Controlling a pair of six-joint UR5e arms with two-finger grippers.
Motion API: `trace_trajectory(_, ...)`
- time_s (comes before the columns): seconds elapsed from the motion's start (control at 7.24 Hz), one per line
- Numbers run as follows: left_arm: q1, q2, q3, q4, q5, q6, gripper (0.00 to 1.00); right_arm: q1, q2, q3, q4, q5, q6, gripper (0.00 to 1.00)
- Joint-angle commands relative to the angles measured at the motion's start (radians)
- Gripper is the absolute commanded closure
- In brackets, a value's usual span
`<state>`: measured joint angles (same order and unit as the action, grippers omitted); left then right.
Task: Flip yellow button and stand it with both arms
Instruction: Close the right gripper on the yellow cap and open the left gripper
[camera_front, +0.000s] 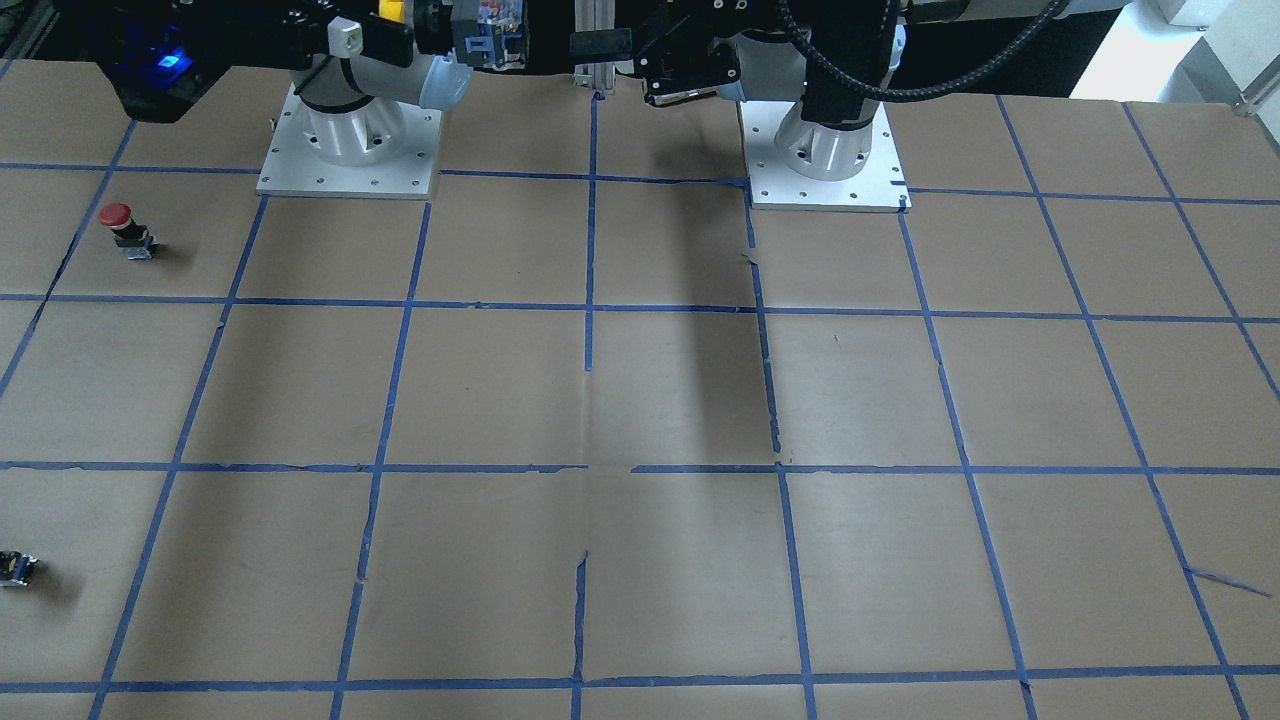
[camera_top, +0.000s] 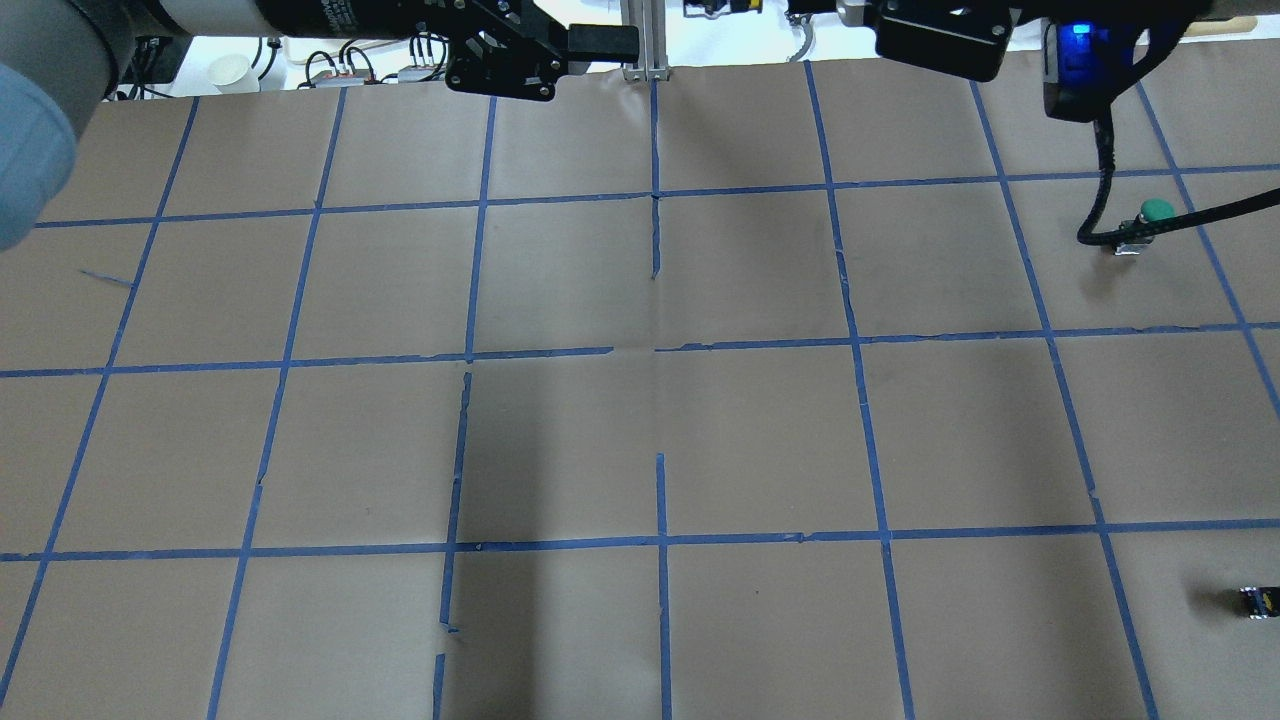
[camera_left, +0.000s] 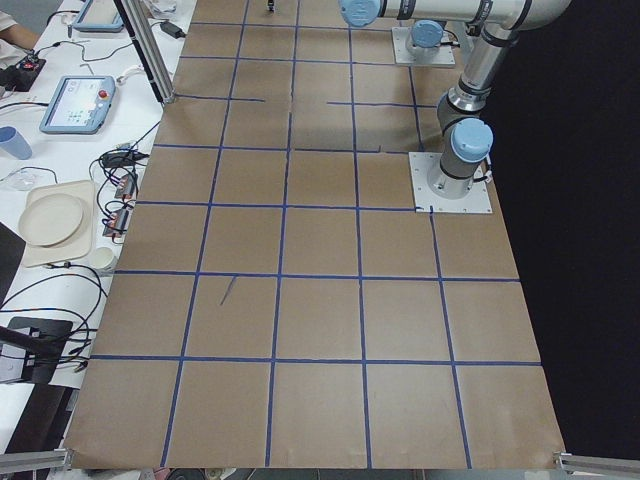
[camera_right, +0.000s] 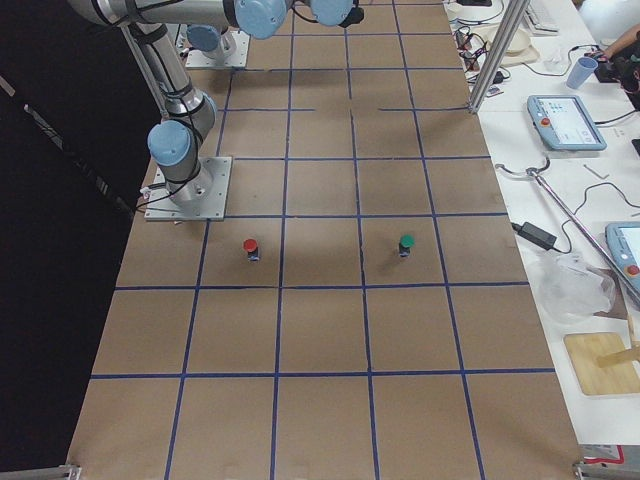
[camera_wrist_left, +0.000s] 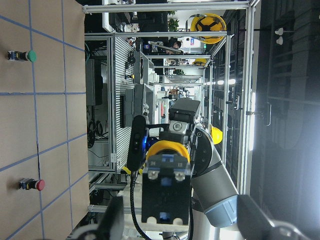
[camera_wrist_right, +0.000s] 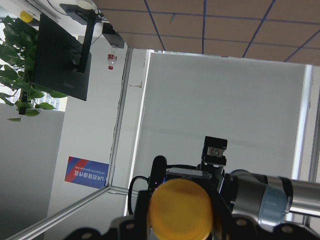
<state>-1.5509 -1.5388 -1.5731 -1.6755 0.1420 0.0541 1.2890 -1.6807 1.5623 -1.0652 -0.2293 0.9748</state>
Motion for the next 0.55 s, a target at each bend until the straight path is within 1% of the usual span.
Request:
trace_trajectory(0.0,0.003,-0.001,0.004,0.002,0.039,-0.007,0.0,-0.034,0.004,0.004,-0.14,-0.217,-0.019,0.77)
trace_trajectory(0.14,0.014,-0.004,0.019,0.002,0.041,-0.007,0.0,-0.034,0.004,0.005,-0.151,-0.319,-0.094,0.77)
trace_trajectory(0.28,0.023,-0.007,0.039,0.002,0.097,-0.007,0.0,-0.043,0.009,0.007,-0.138,-0.457,-0.252,0.77)
trace_trajectory(0.41,0.023,-0.007,0.048,0.002,0.204,-0.007,0.0,-0.049,0.01,0.008,-0.112,-0.616,-0.483,0.77)
